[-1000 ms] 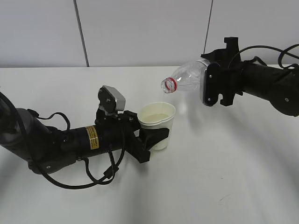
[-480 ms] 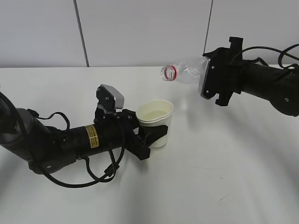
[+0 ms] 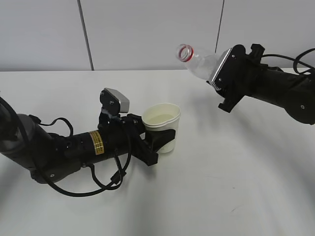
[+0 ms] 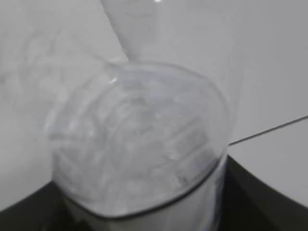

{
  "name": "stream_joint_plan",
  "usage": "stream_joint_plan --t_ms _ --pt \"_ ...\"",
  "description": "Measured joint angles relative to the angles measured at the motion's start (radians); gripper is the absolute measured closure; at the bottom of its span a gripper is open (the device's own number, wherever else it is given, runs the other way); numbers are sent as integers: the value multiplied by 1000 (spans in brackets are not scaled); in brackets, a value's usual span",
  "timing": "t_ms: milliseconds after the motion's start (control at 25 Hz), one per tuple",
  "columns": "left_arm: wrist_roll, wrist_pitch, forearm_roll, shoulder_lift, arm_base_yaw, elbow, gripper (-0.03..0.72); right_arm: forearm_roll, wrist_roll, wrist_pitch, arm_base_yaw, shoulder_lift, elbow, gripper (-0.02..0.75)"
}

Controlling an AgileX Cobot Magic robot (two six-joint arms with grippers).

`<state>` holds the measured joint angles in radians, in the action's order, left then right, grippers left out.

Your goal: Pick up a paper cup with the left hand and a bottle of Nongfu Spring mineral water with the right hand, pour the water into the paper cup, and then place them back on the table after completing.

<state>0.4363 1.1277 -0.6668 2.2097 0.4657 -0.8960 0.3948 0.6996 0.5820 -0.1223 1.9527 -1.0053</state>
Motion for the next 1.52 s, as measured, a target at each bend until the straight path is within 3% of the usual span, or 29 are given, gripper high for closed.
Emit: stream_joint_plan --t_ms 440,720,920,1520 --pt "0 0 17 0 0 0 295 0 -524 0 0 0 0 288" --pt "0 0 32 0 -1 0 295 0 -761 0 0 0 0 288" --pt "0 0 32 0 -33 0 295 0 -848 1 0 0 0 288" --pt "0 -30 35 0 -219 0 295 0 -885 35 0 0 0 288"
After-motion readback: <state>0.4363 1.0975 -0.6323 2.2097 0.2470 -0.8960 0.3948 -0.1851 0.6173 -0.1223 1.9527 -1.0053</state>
